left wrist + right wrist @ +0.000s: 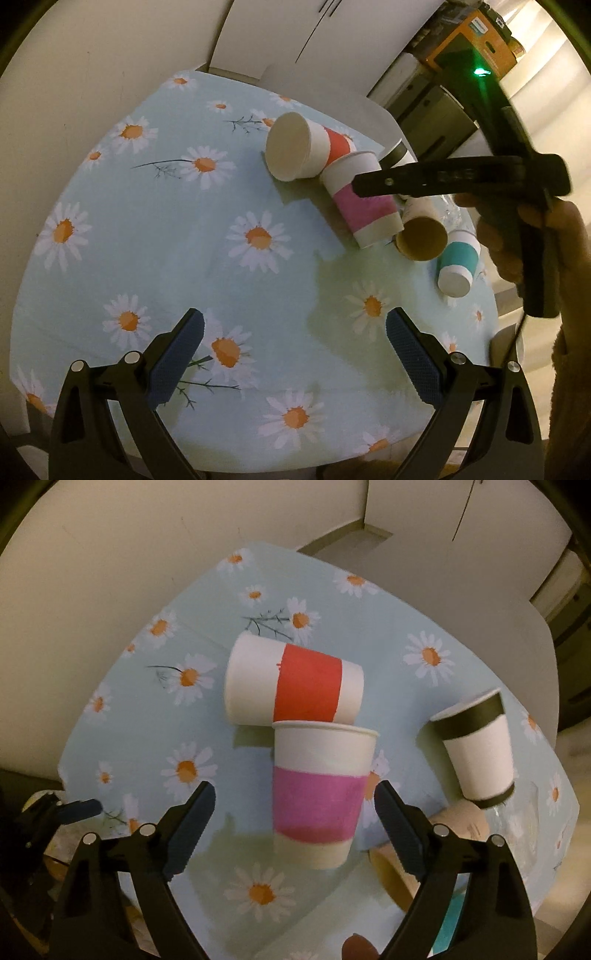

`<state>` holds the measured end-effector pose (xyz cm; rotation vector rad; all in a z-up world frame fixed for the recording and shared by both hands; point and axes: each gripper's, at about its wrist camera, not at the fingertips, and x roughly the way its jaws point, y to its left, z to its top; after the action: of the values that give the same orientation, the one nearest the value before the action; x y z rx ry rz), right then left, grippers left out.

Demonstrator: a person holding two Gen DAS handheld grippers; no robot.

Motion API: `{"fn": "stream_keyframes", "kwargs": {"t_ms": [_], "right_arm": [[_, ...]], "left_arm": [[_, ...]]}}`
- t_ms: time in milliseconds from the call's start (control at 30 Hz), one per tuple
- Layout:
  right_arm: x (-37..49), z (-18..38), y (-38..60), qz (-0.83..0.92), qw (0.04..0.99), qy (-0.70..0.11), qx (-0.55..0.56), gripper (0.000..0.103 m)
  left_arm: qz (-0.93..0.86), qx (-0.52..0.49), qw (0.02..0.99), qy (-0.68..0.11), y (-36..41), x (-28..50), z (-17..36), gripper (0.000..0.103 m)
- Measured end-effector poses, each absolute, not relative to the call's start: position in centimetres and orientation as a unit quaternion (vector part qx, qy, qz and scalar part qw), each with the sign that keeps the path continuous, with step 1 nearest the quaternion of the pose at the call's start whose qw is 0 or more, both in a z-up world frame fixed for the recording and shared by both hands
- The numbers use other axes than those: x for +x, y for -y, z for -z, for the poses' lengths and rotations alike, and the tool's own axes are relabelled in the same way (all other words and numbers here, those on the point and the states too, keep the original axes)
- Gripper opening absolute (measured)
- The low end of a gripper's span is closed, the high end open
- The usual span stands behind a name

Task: Flip cup upright
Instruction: 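Reach the right tool to the pink-banded cup lying on its side and grasp it, then lift the pink-banded cup with the right tool, rotate it upright, lower onto table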

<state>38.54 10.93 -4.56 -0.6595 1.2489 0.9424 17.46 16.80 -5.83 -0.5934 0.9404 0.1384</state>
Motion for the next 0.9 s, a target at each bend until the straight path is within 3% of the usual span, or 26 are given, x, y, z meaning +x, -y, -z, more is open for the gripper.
{"fn": "stream_keyframes", "kwargs": {"t_ms": [167, 200, 233, 667, 900], "right_arm": [[38.9, 6.8, -11.5, -0.403, 0.65, -0.564, -0.312, 0.08], [38.9, 7.1, -11.6, -0.4, 0.649, -0.566, -0.313, 0.076], [38.9, 7.4, -11.6, -0.398, 0.649, -0.567, -0.316, 0.064], [36.9, 3.4, -8.6, -0.418, 0.654, -0.568, -0.274, 0.063], [34.5, -0.2, -2.8, -0.421, 0.663, -0.601, -0.149, 0.063]], "left_arm": [[-0.07, -0.29, 0.844, -0.446, -17.3, 17.1, 6.0, 0.096], [-0.072, -0.289, 0.844, -0.446, -17.4, 17.0, 6.1, 0.096], [-0.073, -0.29, 0.843, -0.446, -17.6, 16.9, 6.2, 0.096], [-0.076, -0.301, 0.845, -0.435, -18.4, 16.0, 5.8, 0.096], [-0.065, -0.302, 0.852, -0.422, -17.7, 14.6, 4.8, 0.096]]}}
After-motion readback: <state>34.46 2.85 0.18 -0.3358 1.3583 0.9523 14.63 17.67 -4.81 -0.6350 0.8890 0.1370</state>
